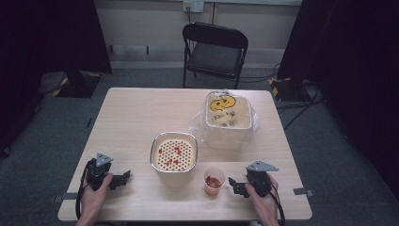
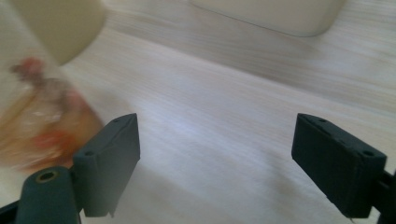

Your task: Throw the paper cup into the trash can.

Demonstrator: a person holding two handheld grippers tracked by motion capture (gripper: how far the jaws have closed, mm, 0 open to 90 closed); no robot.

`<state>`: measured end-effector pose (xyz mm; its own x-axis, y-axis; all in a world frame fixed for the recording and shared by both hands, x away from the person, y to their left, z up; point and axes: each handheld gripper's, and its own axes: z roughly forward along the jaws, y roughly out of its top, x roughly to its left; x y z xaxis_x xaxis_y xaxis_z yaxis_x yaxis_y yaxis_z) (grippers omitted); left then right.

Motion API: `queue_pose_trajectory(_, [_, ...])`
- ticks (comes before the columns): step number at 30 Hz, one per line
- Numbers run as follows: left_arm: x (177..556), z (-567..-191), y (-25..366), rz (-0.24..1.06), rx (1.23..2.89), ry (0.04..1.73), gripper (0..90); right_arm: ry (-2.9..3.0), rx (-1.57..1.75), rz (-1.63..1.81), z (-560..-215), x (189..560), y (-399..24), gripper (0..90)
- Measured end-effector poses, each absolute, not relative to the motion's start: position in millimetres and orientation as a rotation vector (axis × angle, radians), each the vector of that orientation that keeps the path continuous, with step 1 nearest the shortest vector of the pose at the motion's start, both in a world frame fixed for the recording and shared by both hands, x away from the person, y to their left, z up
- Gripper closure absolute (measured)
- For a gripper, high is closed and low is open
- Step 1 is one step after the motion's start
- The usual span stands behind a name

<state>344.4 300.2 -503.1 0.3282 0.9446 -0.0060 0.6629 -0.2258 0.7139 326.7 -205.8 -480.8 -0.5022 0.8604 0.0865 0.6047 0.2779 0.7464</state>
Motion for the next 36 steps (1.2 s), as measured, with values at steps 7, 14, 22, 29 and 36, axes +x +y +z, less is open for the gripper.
queue_pose_trajectory(7, [344.4,-503.1,300.2,0.585,1.976,1.408,0.0,2.315,1.248,1.130,-473.3,305.2,-197.3,18.1])
queue_pose_trajectory(14, [344.4,-503.1,300.1,0.585,1.975,1.408,0.0,2.368,1.140,1.252,-468.0,288.2,-187.3,16.4])
queue_pose_trajectory(22, [344.4,-503.1,300.1,0.585,1.975,1.408,0.0,2.398,1.084,1.291,-465.5,291.2,-161.6,14.4])
queue_pose_trajectory(29, [344.4,-503.1,300.2,0.585,1.976,1.409,0.0,2.406,1.069,1.338,-468.5,307.6,-145.6,19.4])
queue_pose_trajectory(36, [344.4,-503.1,300.1,0.585,1.975,1.408,0.0,2.425,1.071,1.361,-471.2,317.6,-138.2,25.0])
